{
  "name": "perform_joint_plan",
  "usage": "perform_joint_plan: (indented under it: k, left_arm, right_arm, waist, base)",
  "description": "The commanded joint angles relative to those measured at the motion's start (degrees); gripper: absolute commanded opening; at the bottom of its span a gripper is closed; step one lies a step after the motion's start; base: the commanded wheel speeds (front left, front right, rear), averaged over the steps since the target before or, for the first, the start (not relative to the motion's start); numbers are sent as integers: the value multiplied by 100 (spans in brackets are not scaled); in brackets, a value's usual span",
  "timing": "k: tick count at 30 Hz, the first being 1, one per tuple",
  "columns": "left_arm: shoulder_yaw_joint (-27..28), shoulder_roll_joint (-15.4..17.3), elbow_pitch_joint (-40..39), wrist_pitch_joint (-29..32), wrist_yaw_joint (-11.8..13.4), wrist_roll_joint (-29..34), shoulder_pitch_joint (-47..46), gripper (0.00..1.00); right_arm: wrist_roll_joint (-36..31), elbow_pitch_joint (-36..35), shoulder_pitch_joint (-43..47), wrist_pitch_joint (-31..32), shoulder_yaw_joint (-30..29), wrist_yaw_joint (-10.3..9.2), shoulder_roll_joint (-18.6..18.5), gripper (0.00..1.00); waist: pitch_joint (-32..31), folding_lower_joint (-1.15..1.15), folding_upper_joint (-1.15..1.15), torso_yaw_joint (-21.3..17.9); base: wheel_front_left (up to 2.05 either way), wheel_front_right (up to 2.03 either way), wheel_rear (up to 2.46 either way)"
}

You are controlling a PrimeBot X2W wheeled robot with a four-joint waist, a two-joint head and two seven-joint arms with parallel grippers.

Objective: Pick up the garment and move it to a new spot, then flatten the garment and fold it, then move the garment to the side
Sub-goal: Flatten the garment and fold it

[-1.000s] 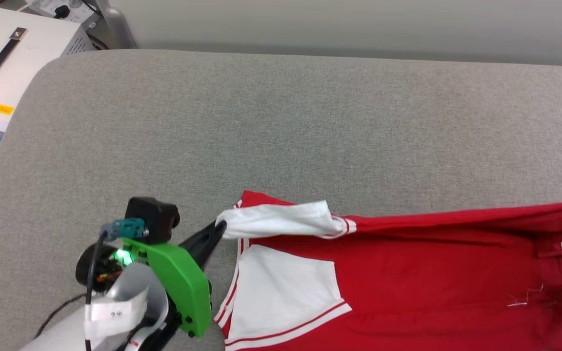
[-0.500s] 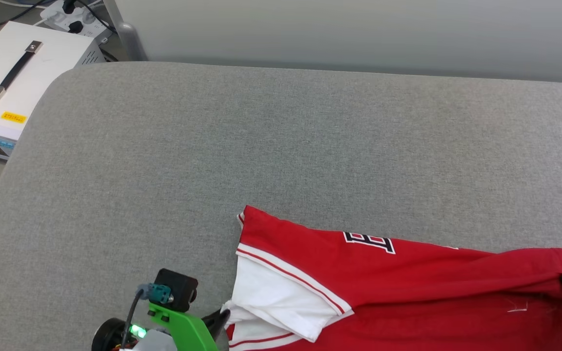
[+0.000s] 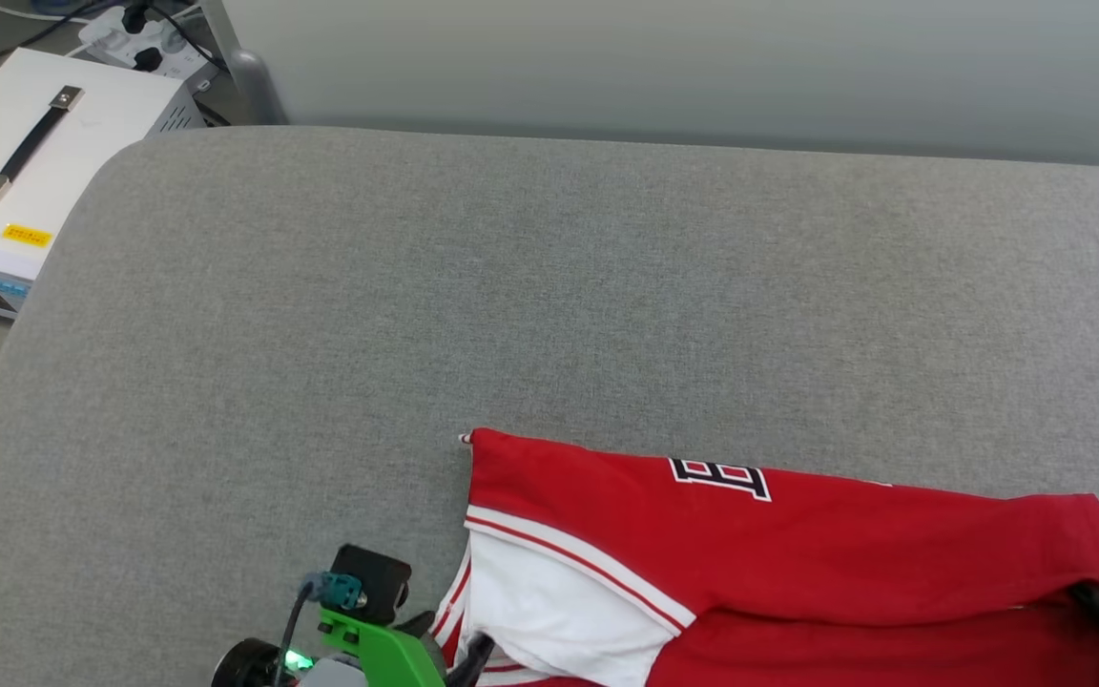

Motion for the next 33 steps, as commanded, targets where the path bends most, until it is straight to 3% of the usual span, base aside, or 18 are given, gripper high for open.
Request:
perform_joint_plan:
  k: [1,10,17,22,26,33]
  left_arm:
    - [74,-55,2,-118,-25,97,-47,100]
    - [619,-106,-232,-980,199,214,-130,100]
    - [1121,-209,-74,-2325,368,653,-138,100]
    - [1641,-415,65,-2713,446,1060,-16,100]
    - [2456,-755,-145,-2729,318,1766,285,100]
    - [3363,-1307,-10,-2731,-365,2588,808,100]
  right_arm:
    - [8,-66,80,33,-61,-5,23,100]
    - [-15,-851,92,518,-687,-5,549,100]
    - [-799,-1039,174,1123,-1414,-5,1328,100]
    - [-1182,-948,155,1445,-1898,-5,1838,100]
    - [-1450,-770,64,1575,-2231,-5,2137,100]
    - [-1663,-195,-162,1626,-2491,-5,2375,100]
  waist:
    - [-93,0,0,8]
    - [-353,0,0,7]
    - [-326,0,0,42]
    - [-197,0,0,72]
    - [-55,0,0,115]
    - [174,0,0,209]
  base:
    - [0,0,0]
    - [0,0,0]
    - [0,0,0]
    - [0,0,0]
    - [0,0,0]
    - [0,0,0]
